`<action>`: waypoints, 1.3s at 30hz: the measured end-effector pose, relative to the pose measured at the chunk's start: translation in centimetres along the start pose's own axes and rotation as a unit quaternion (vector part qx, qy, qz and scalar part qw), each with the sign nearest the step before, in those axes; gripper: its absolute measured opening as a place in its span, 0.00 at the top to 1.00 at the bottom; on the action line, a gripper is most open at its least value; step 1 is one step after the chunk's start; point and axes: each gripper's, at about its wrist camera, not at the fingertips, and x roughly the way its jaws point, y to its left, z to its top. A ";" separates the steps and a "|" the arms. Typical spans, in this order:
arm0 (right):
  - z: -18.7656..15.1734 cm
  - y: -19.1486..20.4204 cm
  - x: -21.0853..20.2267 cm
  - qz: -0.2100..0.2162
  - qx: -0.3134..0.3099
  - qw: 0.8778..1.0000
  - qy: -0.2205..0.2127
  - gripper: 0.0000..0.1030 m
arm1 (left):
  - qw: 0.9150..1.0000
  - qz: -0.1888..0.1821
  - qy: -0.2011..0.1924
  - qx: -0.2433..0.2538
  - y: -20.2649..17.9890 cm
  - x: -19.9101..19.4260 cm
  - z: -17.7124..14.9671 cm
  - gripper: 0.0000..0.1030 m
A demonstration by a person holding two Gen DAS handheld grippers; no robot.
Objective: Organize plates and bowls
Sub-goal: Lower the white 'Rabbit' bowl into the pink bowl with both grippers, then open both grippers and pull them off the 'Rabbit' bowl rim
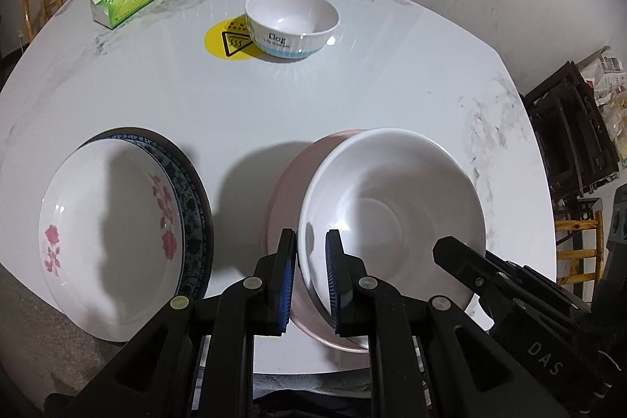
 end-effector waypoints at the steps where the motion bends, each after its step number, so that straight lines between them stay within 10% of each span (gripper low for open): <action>1: 0.1 0.0 0.1 -0.003 -0.001 1.000 0.001 0.81 | 1.000 0.002 0.003 0.000 0.0 0.3 0.0 0.88; 39: 1.0 0.7 3.1 -0.047 -0.014 0.999 0.020 0.78 | 1.000 0.028 0.005 0.013 -0.7 2.0 0.5 0.79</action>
